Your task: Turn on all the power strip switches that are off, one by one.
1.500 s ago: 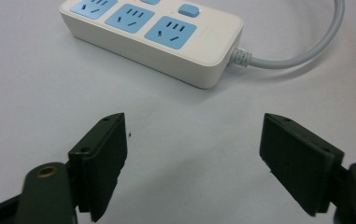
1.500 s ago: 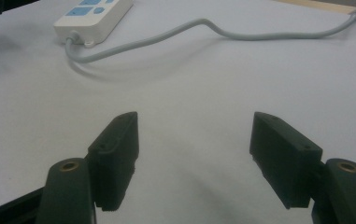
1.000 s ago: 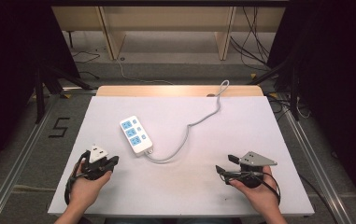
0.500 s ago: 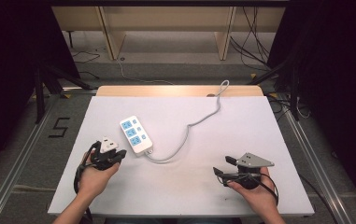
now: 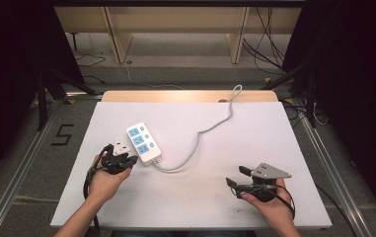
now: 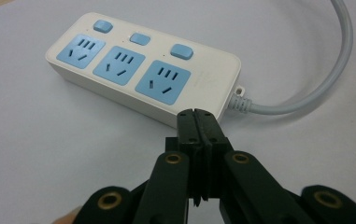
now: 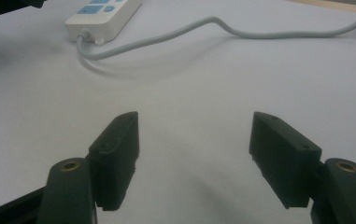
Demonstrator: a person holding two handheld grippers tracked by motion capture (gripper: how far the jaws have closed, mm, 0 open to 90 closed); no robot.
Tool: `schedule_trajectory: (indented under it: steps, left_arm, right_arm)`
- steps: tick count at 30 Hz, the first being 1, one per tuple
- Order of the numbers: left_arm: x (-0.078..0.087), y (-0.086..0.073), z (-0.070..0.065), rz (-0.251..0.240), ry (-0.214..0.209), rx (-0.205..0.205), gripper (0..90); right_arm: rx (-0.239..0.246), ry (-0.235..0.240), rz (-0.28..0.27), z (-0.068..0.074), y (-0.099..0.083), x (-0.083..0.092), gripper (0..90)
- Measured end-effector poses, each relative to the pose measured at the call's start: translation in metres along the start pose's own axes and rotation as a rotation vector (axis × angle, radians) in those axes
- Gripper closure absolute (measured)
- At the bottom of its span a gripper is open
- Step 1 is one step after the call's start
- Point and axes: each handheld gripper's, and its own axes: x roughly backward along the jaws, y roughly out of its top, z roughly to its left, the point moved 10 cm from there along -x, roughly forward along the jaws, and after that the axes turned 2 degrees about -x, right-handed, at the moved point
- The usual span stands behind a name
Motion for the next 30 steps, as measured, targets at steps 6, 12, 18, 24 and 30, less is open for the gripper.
schedule_trajectory:
  steps: [6, 12, 18, 24, 30]
  left_arm:
    - [-0.002, 0.004, 0.003, 0.016, -0.001, 0.004, 89.5]
    - [-0.004, 0.012, 0.007, 0.018, -0.006, 0.012, 89.5]
    - [-0.010, 0.019, 0.007, 0.030, -0.015, 0.012, 89.5]
    - [-0.016, 0.025, 0.005, 0.053, -0.020, 0.002, 89.5]
    - [-0.022, 0.029, 0.003, 0.075, -0.030, -0.001, 89.6]
  right_arm:
    - [-0.003, 0.001, 0.003, 0.000, -0.001, -0.002, 34.2]
    - [-0.008, -0.005, 0.009, -0.001, -0.002, -0.002, 34.2]
    - [-0.012, -0.007, 0.007, -0.003, -0.002, -0.002, 34.2]
    - [-0.017, -0.013, 0.001, -0.004, -0.001, -0.001, 34.2]
    - [-0.018, -0.015, 0.004, -0.005, -0.002, -0.001, 34.2]
